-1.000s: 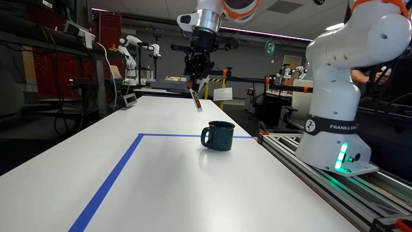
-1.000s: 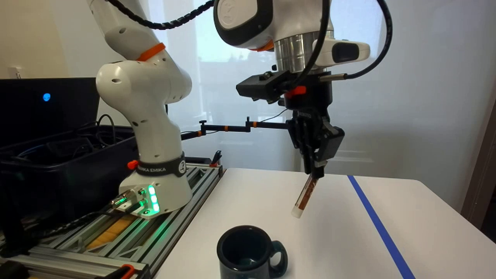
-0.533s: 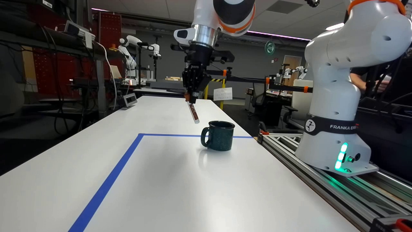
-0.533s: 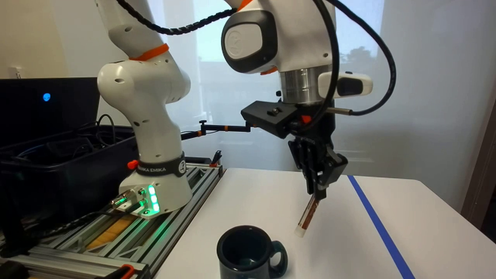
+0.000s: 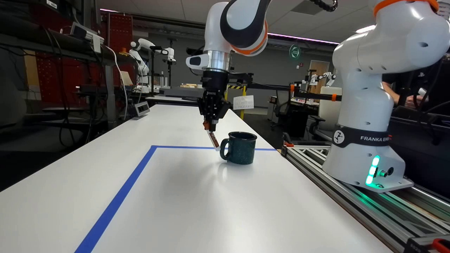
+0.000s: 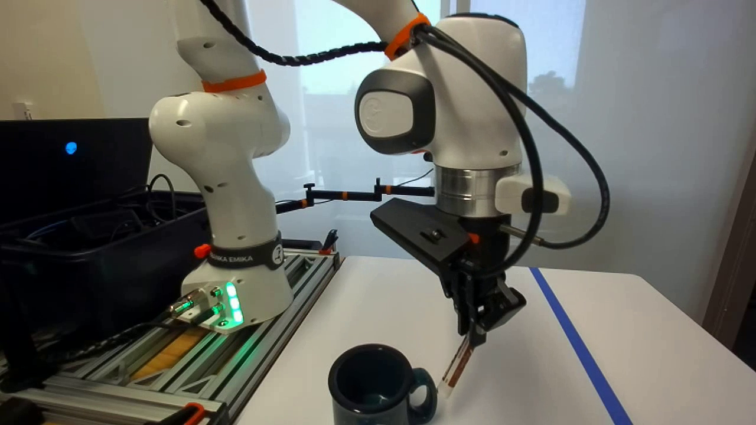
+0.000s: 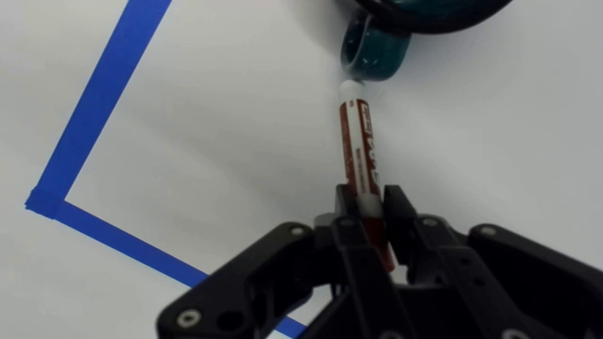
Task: Put the marker onto the table
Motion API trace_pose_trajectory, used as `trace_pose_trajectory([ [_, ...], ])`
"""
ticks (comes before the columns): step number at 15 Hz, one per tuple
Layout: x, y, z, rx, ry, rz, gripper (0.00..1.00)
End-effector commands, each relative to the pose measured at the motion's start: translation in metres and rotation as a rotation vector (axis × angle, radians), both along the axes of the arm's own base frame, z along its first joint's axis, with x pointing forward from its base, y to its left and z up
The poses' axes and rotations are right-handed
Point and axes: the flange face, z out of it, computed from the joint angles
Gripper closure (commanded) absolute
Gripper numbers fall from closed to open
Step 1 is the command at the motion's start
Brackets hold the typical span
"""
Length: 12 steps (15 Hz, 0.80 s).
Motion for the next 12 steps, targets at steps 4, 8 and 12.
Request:
trace_pose_trajectory([
  [4, 0.027, 0.004, -0.038, -0.063, 0.026, 0.079, 0.95],
  [8, 0.03, 0.017, -0.061, -0.104, 0.034, 0.141, 0.95],
  [12, 0.028, 0.029, -0.081, -0.146, 0.045, 0.194, 0.95],
])
